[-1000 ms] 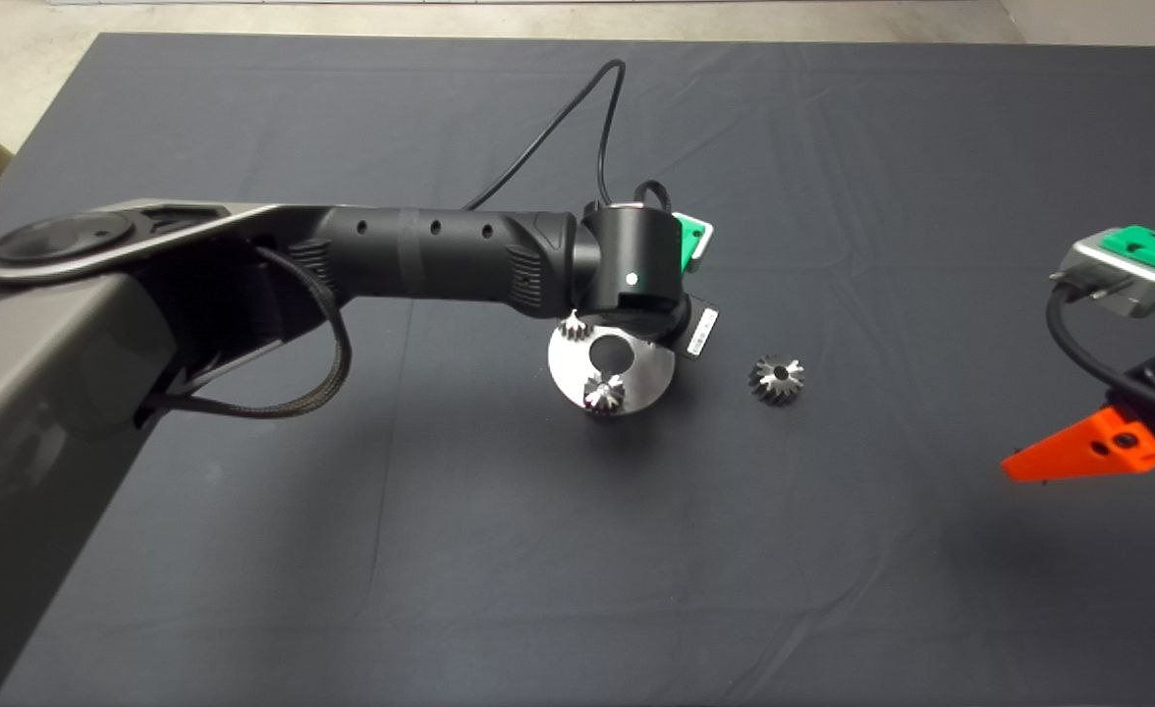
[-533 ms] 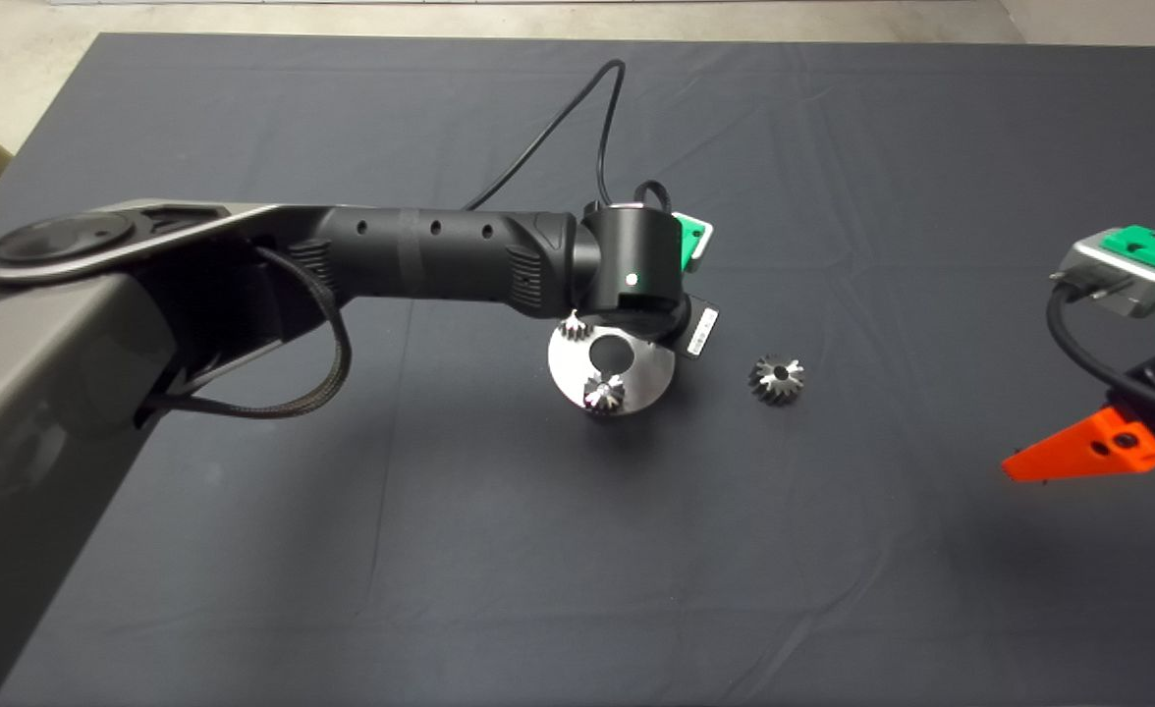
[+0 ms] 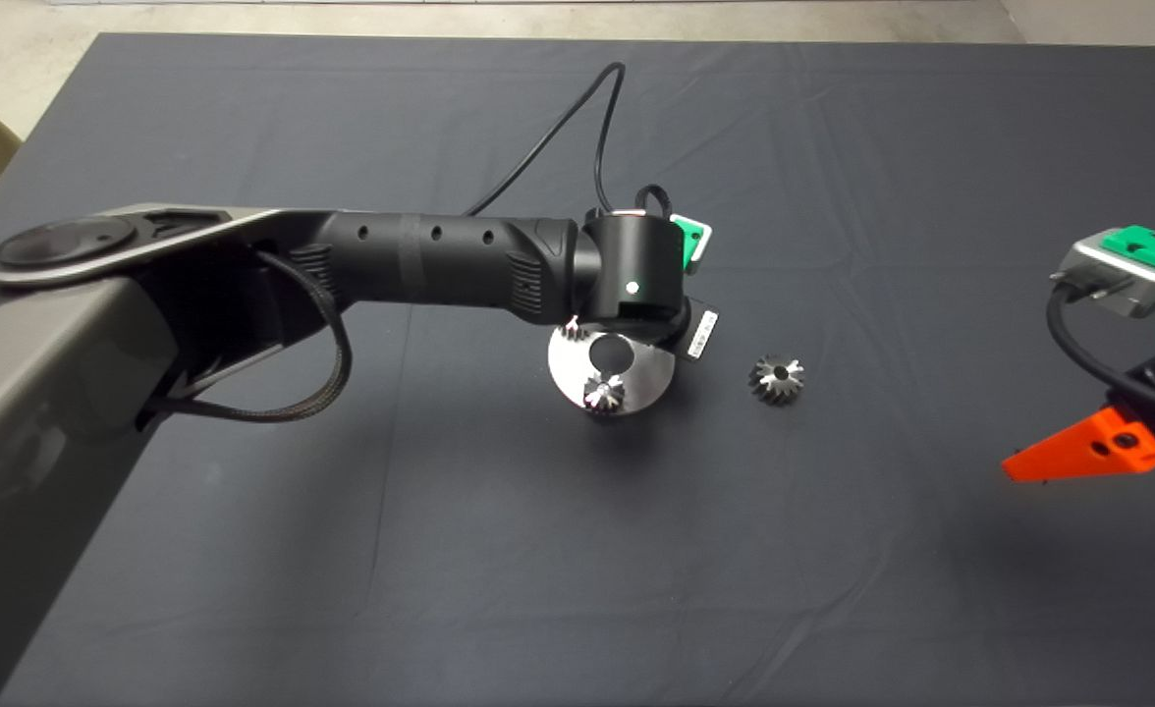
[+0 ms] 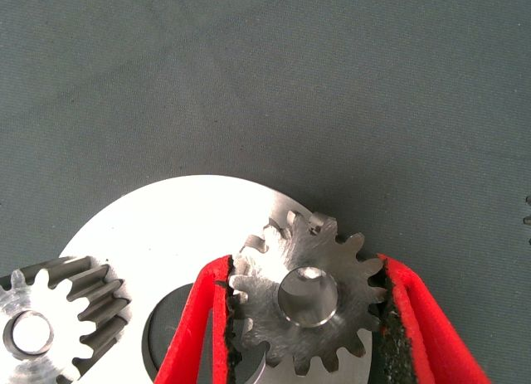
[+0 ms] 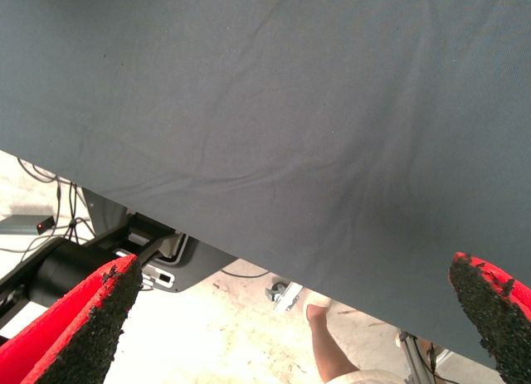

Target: Remove an incorrectly installed larger gear and replace it with the correct smaller gear

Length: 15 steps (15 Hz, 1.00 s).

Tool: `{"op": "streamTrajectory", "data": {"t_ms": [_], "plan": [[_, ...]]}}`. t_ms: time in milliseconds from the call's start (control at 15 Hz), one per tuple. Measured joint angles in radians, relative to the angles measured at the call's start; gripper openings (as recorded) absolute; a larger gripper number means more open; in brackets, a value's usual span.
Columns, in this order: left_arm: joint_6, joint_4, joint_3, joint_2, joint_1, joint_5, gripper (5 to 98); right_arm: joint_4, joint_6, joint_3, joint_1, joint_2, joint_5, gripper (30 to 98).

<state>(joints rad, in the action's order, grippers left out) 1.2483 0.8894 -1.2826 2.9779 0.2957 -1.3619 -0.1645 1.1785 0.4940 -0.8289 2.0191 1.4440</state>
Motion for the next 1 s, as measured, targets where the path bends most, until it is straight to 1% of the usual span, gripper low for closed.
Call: {"op": "streamTrajectory", "data": {"t_ms": [267,600,867,1000], "plan": [[0.004,0.001,0.000,0.000,0.001,0.000,30.0,0.000,0.000,0.000,0.000,0.000,0.000,97.7],[0.050,0.001,-0.001,0.000,0.001,0.001,30.0,0.000,0.000,0.000,0.000,0.000,0.000,97.7],[0.055,0.001,-0.001,-0.003,0.001,0.009,30.0,0.000,0.000,0.000,0.000,0.000,0.000,97.7],[0.056,0.001,-0.001,-0.003,0.001,0.009,30.0,0.000,0.000,0.000,0.000,0.000,0.000,97.7]]}}
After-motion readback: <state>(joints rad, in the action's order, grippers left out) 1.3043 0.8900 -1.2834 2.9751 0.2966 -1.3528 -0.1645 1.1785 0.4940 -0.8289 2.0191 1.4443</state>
